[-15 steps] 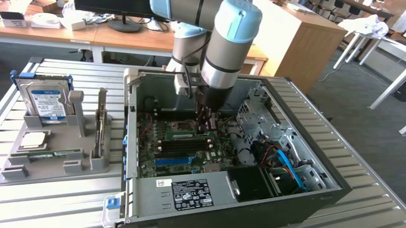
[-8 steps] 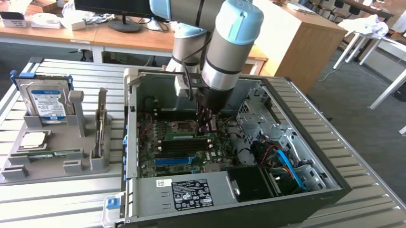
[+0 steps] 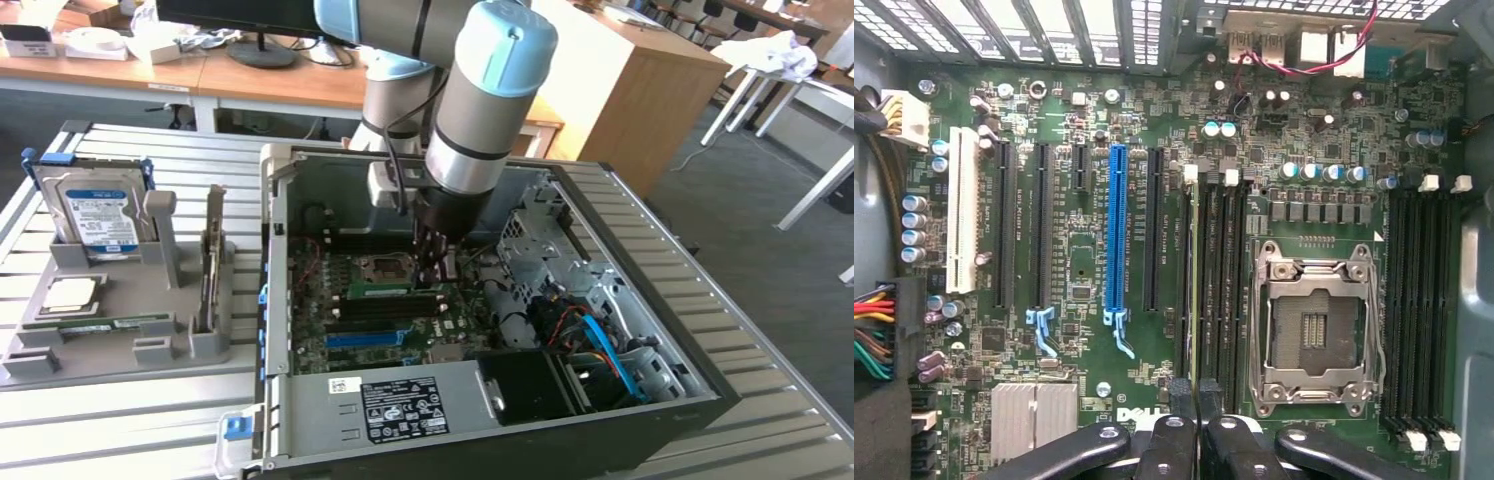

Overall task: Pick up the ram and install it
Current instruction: 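Insert the ram into the slot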

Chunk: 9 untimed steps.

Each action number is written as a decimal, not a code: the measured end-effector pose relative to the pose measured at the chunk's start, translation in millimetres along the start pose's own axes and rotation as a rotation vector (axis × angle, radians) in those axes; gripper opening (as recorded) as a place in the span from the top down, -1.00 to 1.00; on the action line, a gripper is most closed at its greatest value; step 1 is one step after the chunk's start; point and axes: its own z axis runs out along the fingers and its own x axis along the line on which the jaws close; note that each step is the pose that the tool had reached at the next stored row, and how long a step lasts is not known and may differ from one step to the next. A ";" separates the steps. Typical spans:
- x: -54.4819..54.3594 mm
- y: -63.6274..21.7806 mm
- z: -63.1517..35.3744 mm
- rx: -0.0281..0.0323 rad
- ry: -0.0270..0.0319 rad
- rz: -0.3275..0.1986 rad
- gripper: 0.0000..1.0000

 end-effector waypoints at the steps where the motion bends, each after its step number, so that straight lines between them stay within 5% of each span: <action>1: 0.0 0.0 0.0 0.0000 0.0000 0.000 0.76; 9: 0.1 0.4 0.1 0.0002 0.0002 0.003 0.76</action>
